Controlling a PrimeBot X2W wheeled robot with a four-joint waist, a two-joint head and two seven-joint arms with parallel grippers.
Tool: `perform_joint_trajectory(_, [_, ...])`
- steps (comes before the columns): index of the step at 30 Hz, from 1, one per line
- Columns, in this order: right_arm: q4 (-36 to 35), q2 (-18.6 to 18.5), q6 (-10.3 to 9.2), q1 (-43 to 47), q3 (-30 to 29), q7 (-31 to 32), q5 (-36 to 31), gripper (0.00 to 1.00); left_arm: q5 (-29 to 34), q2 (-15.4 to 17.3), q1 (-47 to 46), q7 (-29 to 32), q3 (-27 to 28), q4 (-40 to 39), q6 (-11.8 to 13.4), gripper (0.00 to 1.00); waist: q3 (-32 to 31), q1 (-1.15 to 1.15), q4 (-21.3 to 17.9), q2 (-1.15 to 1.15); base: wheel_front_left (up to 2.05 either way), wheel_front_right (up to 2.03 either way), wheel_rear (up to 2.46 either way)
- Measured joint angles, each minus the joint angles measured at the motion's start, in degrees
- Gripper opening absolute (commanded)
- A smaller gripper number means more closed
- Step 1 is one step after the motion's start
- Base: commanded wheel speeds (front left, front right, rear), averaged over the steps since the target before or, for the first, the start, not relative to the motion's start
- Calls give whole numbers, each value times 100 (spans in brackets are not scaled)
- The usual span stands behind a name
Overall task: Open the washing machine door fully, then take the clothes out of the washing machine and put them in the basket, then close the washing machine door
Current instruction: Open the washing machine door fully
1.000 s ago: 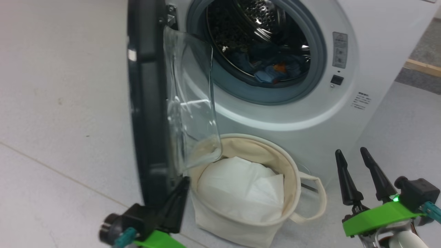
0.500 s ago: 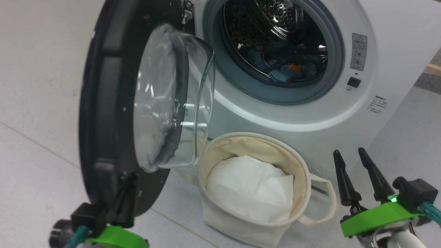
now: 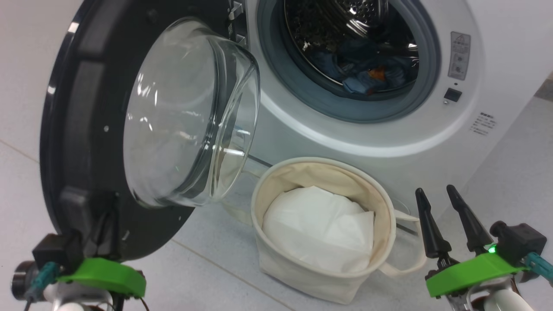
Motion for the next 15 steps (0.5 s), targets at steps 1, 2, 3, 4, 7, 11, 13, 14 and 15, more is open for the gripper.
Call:
perform_joint_trajectory(1, [0, -7, 0, -1, 3, 0, 1, 100, -31, 3, -61, -24, 33, 34, 4, 0, 27, 0, 5, 0, 0, 0, 0])
perform_joint_trajectory(2, [1, -15, 0, -4, 7, 0, 7, 100, -46, 7, -116, -55, 64, 82, 8, 0, 50, 0, 12, 0, 0, 0, 0])
perform_joint_trajectory(3, [1, -24, 0, -14, 11, 0, 7, 100, -65, 15, -162, -60, 89, 131, 21, 0, 71, 0, 18, 0, 0, 0, 0])
perform_joint_trajectory(4, [3, -35, 0, -35, 24, 0, 7, 100, -75, 29, -209, -100, 118, 199, 23, 0, 91, 0, 21, 0, 0, 0, 0])
perform_joint_trajectory(7, [9, -62, 0, -156, 46, 0, 7, 100, -86, 76, -322, -153, 183, 388, 23, 0, 140, 0, 15, 0, 0, 0, 0])
perform_joint_trajectory(11, [15, -82, 0, -241, 46, 0, 7, 100, -174, 110, -444, -186, 276, 614, 23, 0, 174, 0, -3, 0, 0, 0, 0])
perform_joint_trajectory(13, [38, -87, 0, -238, 46, 0, 8, 100, -202, 155, -493, -230, 326, 730, 26, 0, 185, 0, -13, 0, 0, 0, 0])
perform_joint_trajectory(14, [42, -89, 0, -239, 48, 0, 8, 100, -238, 180, -516, -249, 346, 784, 27, 0, 191, 0, -19, 0, 0, 0, 0])
perform_joint_trajectory(15, [42, -89, 0, -239, 52, 0, 8, 100, -260, 205, -544, -250, 367, 840, 27, 0, 201, 0, -25, 0, 0, 0, 0])
